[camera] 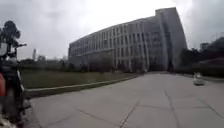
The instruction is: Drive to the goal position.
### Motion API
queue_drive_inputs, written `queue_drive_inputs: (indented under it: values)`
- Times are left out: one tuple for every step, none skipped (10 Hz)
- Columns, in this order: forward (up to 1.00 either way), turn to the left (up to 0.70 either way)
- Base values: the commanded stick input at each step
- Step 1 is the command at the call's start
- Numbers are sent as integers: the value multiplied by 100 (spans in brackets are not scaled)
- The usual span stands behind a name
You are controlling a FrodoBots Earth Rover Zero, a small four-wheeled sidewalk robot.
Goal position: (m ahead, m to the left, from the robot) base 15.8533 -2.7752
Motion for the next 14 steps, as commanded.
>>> queue_drive_inputs:
  values:
    - [70,-35]
    - [70,-35]
    - [70,-35]
    - [70,-32]
    - [70,-24]
    - [70,-16]
    - [70,-8]
    - [70,0]
    - [70,0]
    - [70,0]
    - [70,0]
    - [70,0]
    - [70,0]
    - [70,0]
